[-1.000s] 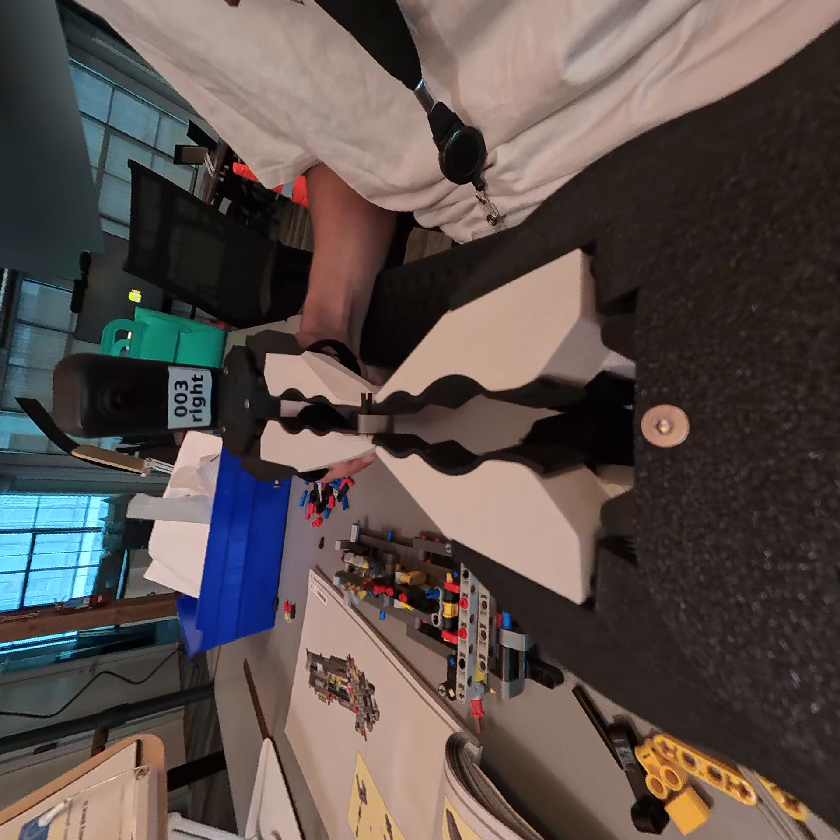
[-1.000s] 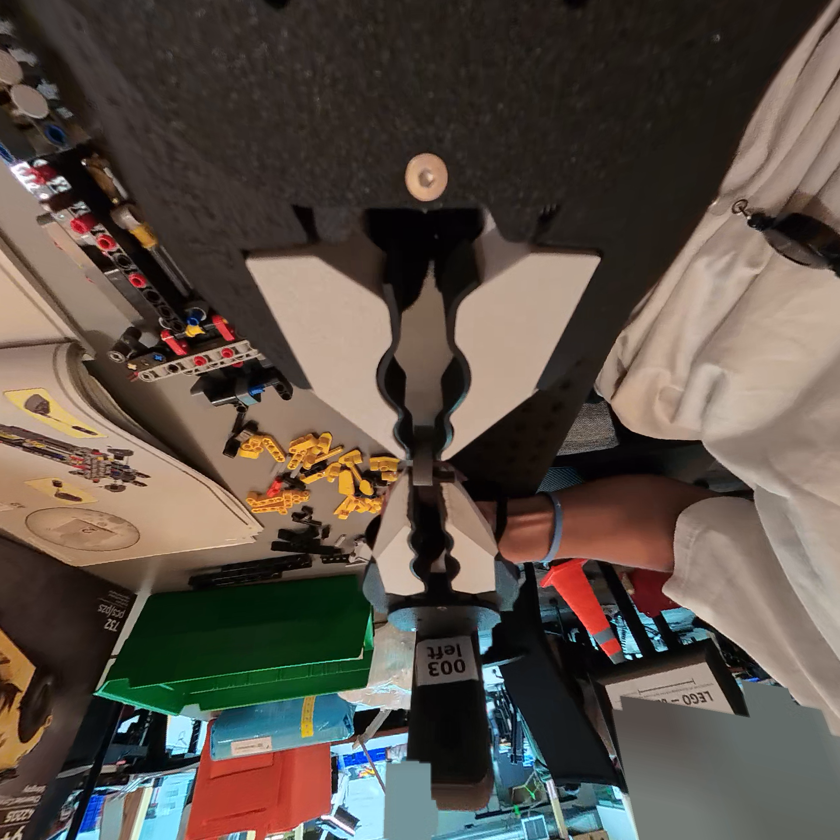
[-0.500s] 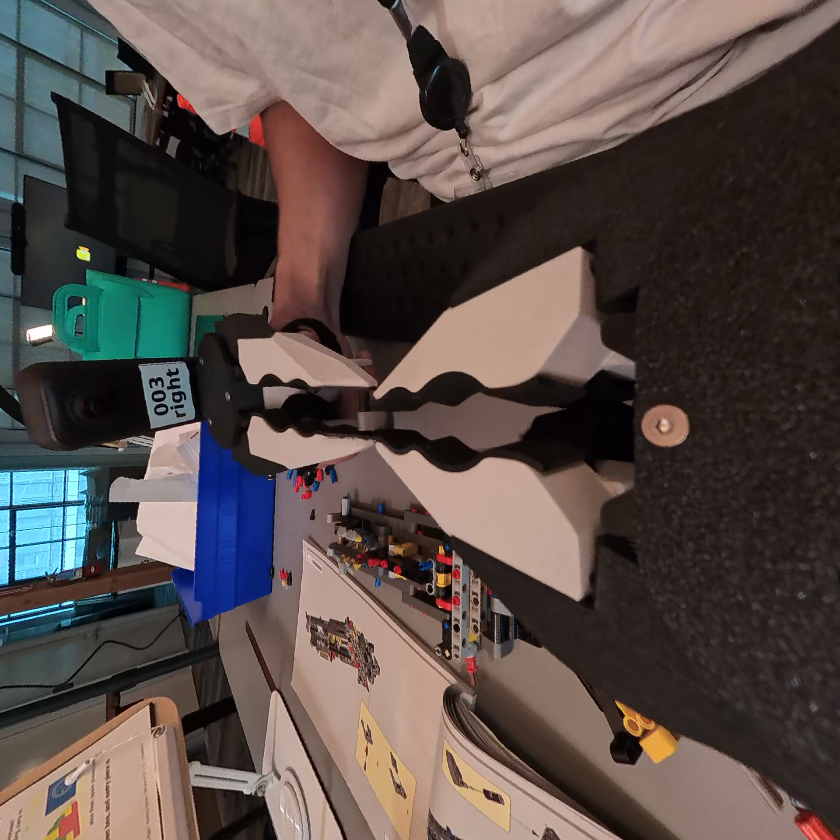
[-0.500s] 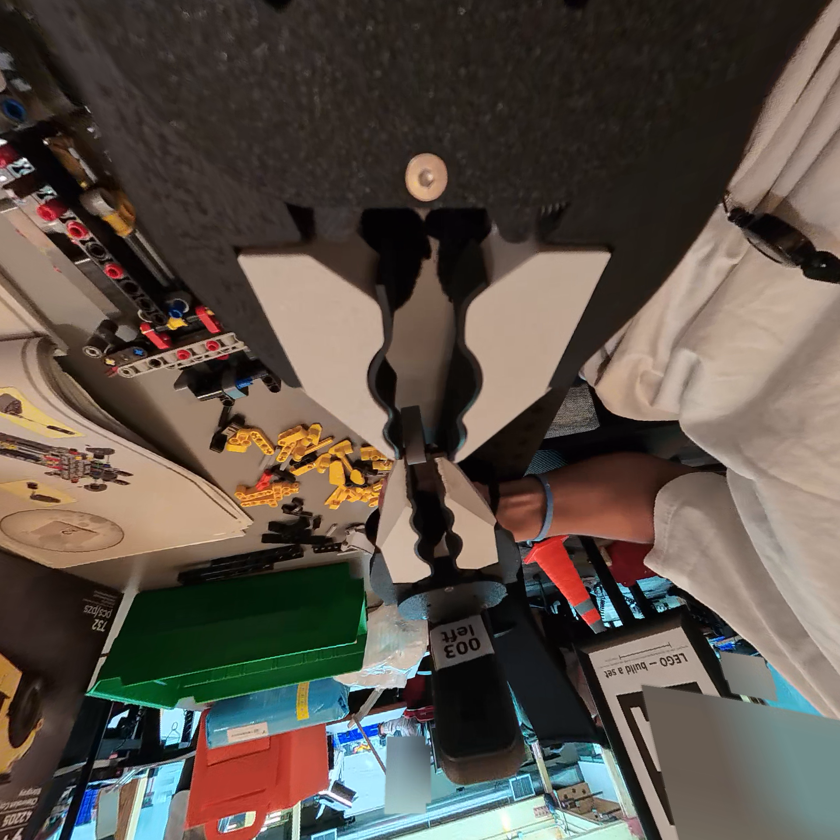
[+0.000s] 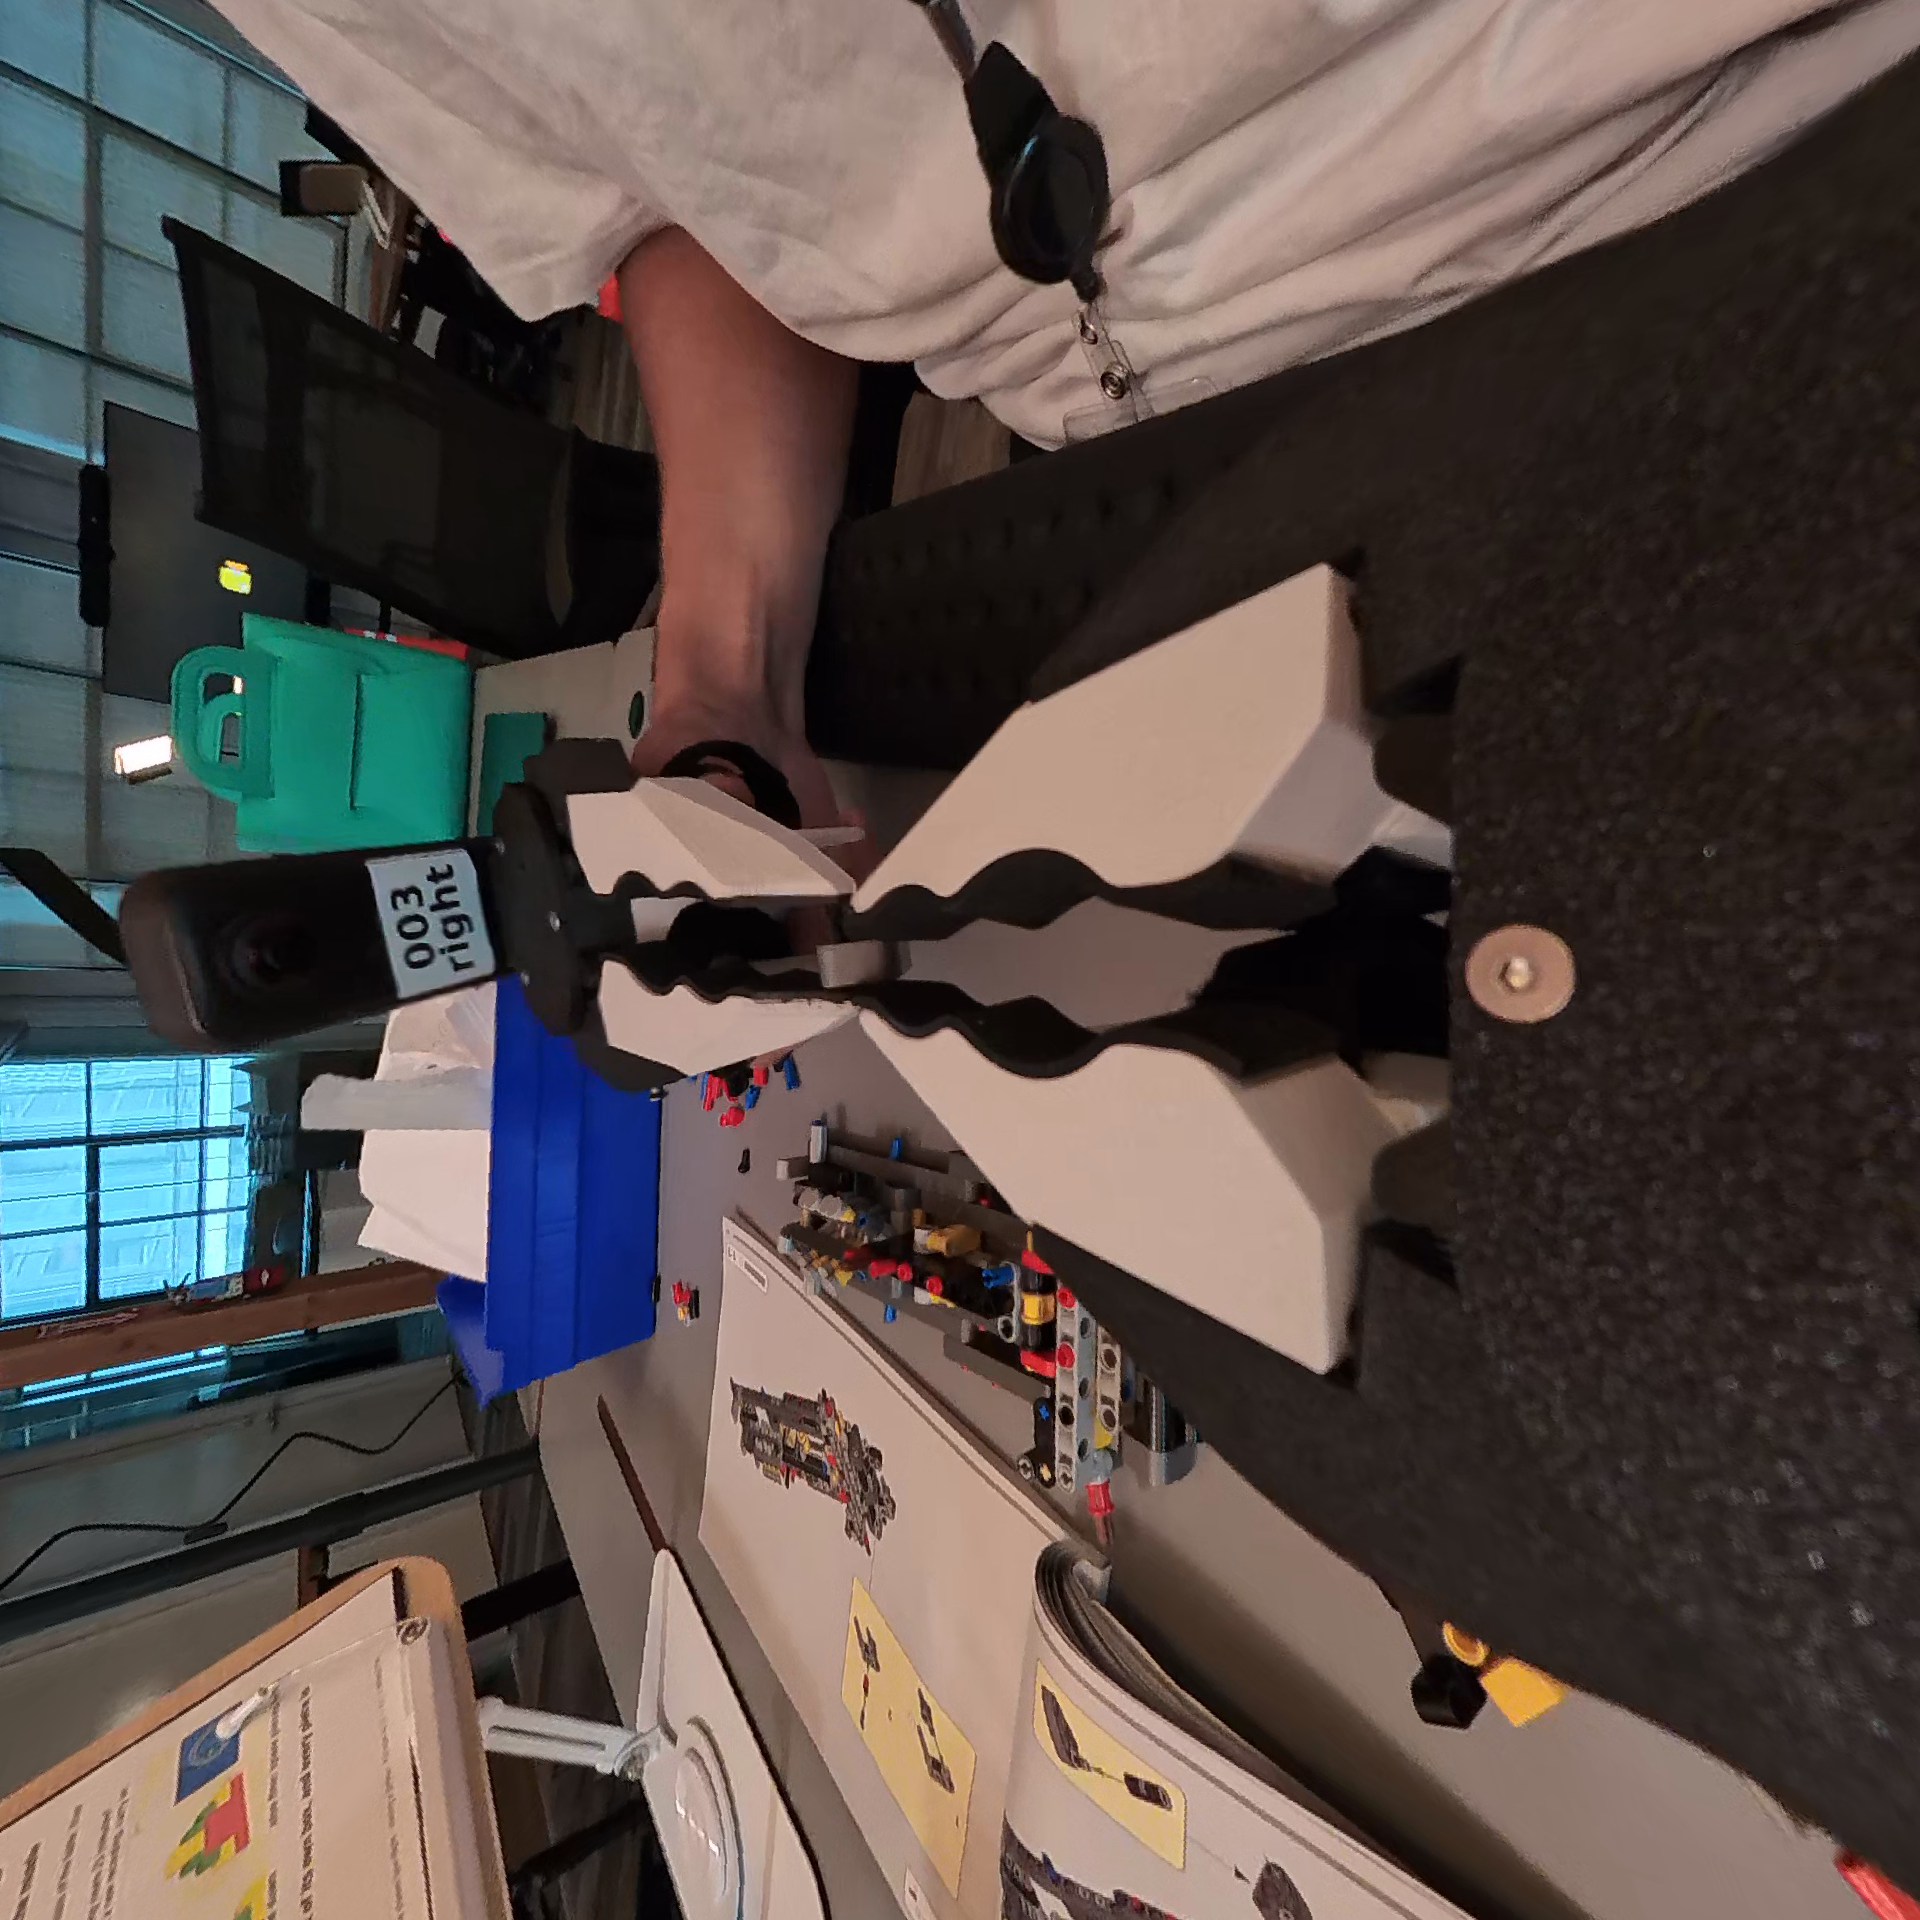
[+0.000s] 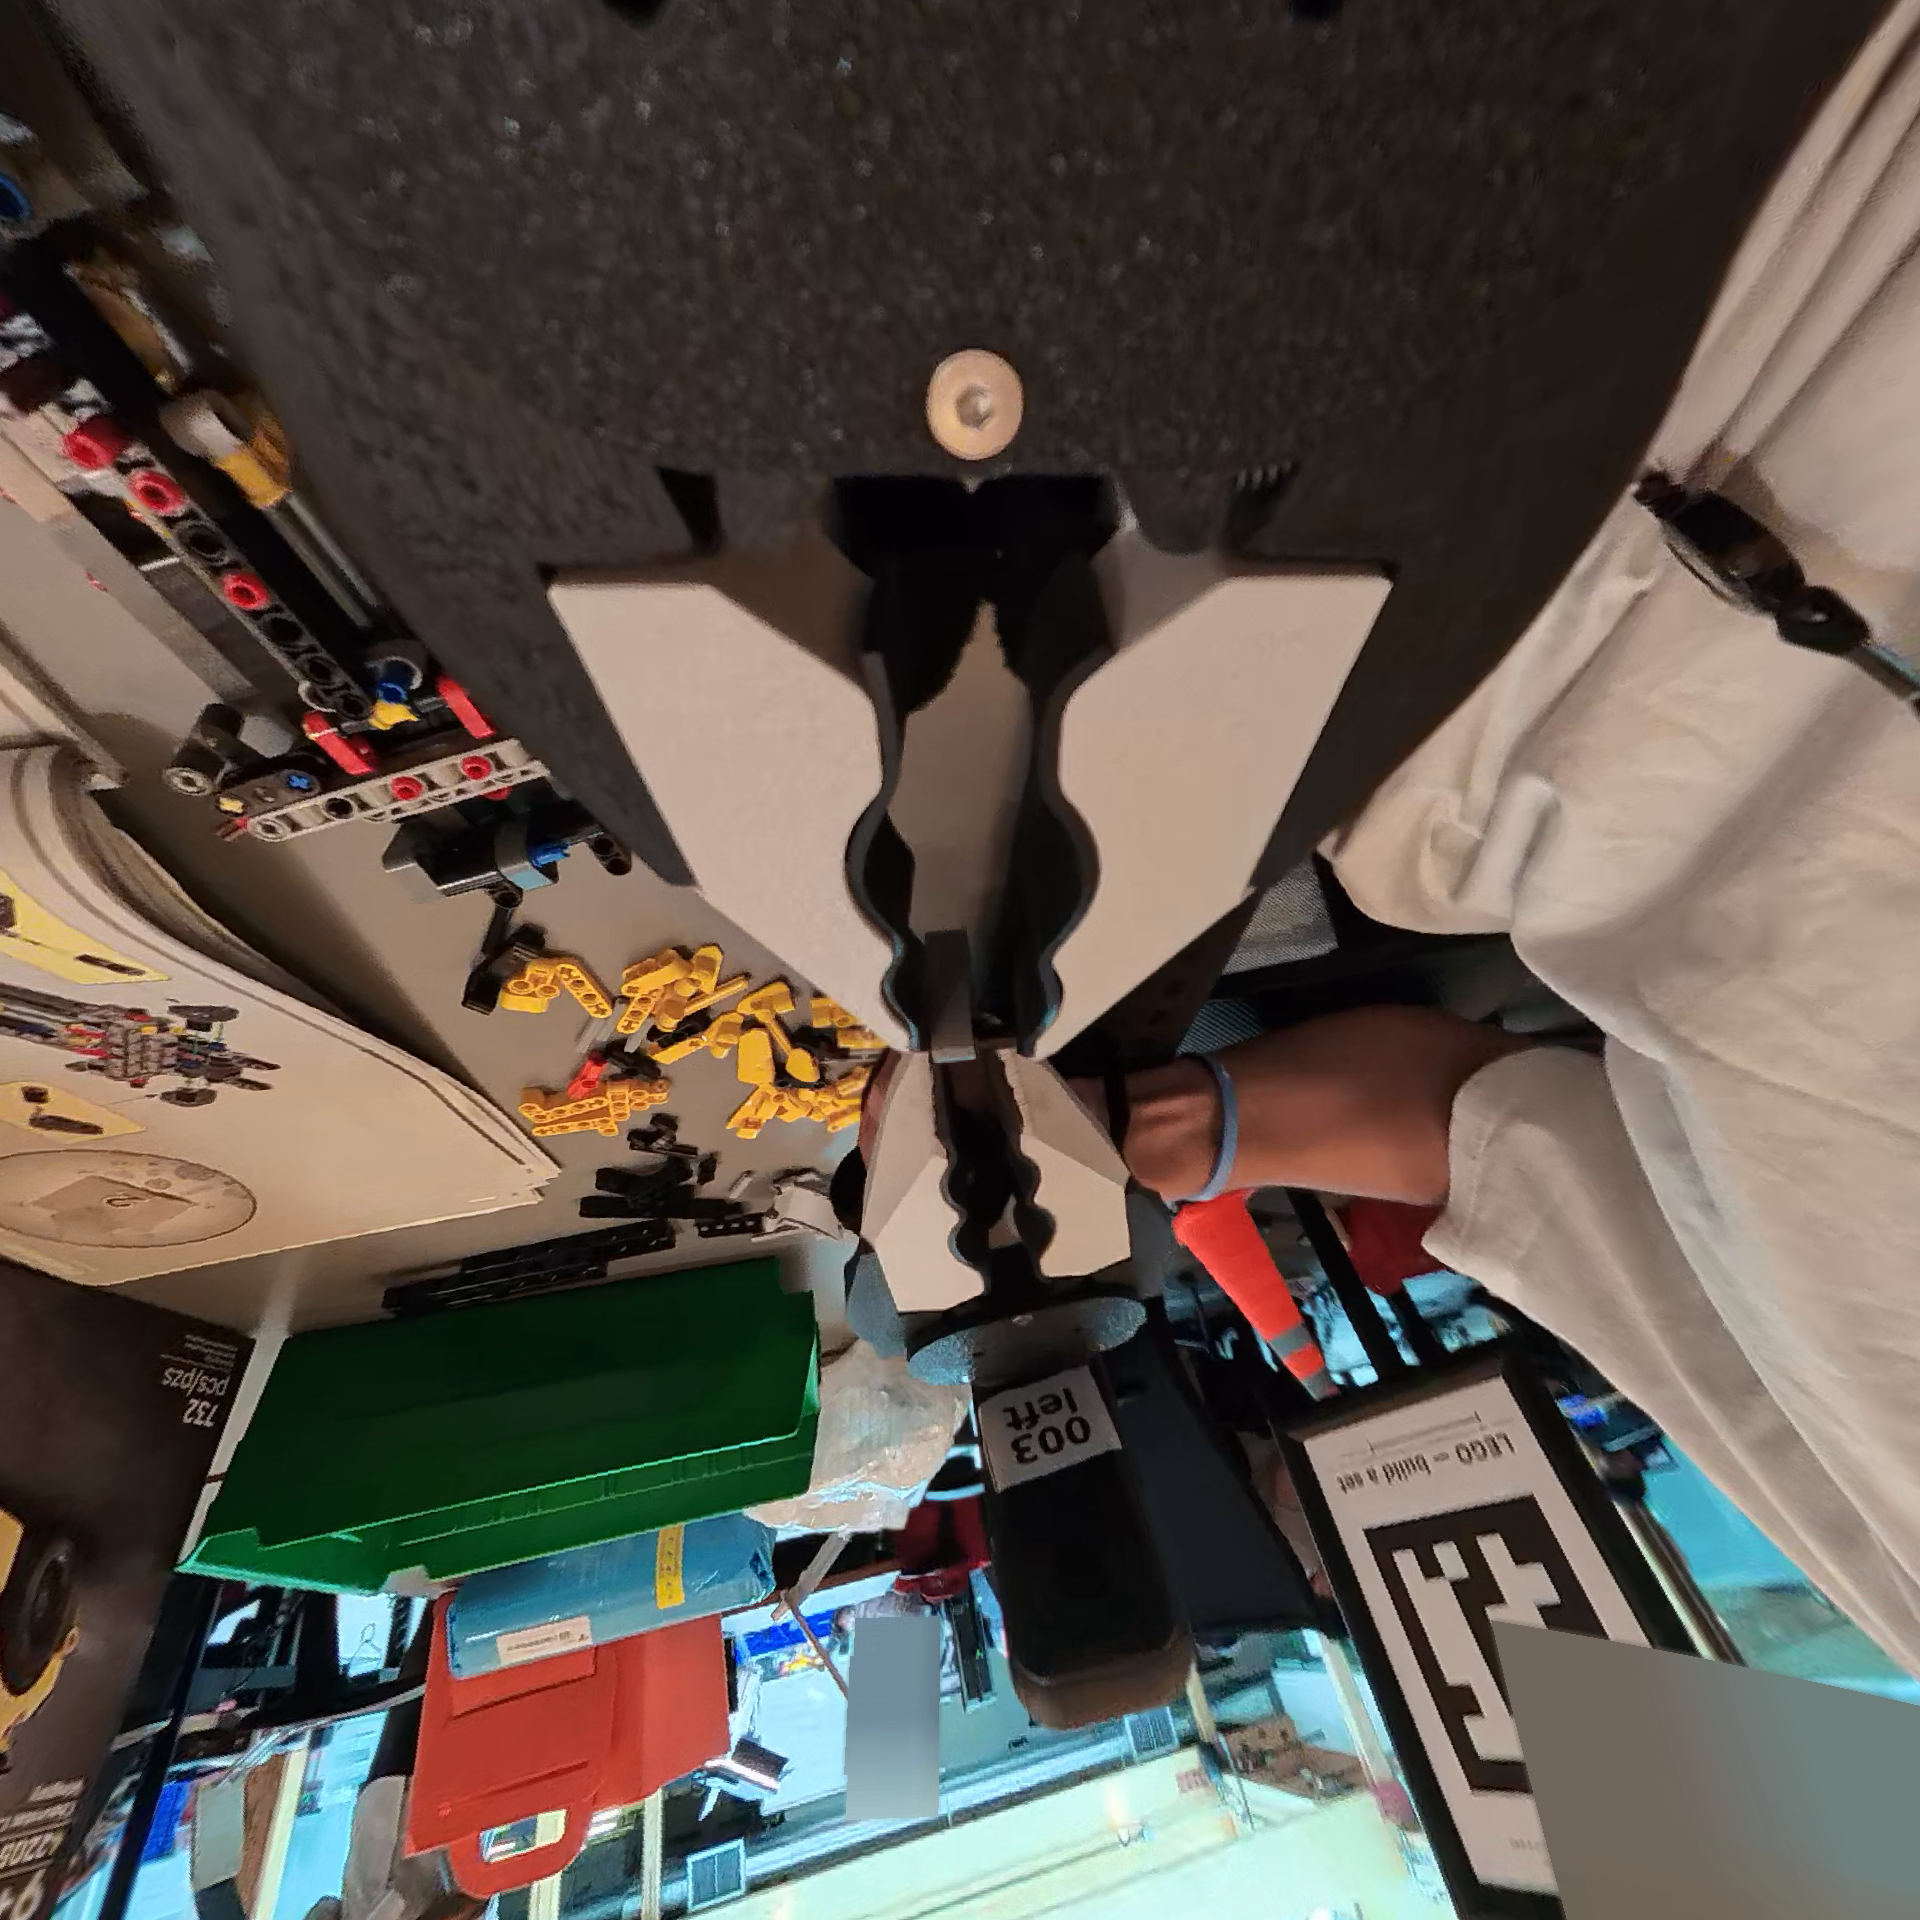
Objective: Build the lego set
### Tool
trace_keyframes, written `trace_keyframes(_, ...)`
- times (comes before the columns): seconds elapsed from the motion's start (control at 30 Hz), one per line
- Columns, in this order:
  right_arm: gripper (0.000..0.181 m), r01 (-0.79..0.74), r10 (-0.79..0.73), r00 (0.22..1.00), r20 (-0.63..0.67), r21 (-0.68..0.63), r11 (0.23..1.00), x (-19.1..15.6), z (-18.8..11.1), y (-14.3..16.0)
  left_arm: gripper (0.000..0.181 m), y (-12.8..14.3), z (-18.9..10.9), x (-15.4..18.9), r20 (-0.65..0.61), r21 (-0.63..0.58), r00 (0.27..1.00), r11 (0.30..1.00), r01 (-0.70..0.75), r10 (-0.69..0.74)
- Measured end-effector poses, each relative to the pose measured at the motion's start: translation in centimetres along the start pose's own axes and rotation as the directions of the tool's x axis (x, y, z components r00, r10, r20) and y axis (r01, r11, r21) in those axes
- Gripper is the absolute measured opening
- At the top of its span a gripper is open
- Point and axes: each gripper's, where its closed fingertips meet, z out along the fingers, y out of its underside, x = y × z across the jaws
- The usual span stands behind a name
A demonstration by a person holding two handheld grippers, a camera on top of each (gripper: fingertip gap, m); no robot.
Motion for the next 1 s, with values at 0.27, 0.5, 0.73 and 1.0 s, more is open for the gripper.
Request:
trace_keyframes(0.27, 0.033, -0.088, 0.086, 0.993, 0.081, 0.015, 0.996, -0.6, 0.3, -0.3, 0.006, -1.7, -1.1, -0.1, -0.034, 0.097, 0.997, 0.992, 0.079, -0.076)
trace_keyframes(0.5, 0.006, -0.019, 0.019, 1.000, 0.012, 0.000, 1.000, -0.1, -0.1, -0.2, 0.006, -1.0, -0.5, 0.4, -0.051, 0.064, 0.997, 0.996, 0.064, -0.061)
trace_keyframes(0.73, 0.007, -0.077, 0.057, 0.984, -0.167, -0.113, 0.991, 2.5, -1.5, 1.5, 0.013, 0.6, -0.1, -1.5, 0.082, -0.015, 0.996, 0.999, 0.039, -0.038)
trace_keyframes(1.0, 0.007, -0.270, -0.036, 0.847, -0.530, -0.488, 0.830, 5.7, -7.9, 8.8, 0.021, 2.4, 0.1, -3.4, 0.179, -0.098, 0.982, 0.992, 0.077, -0.058)
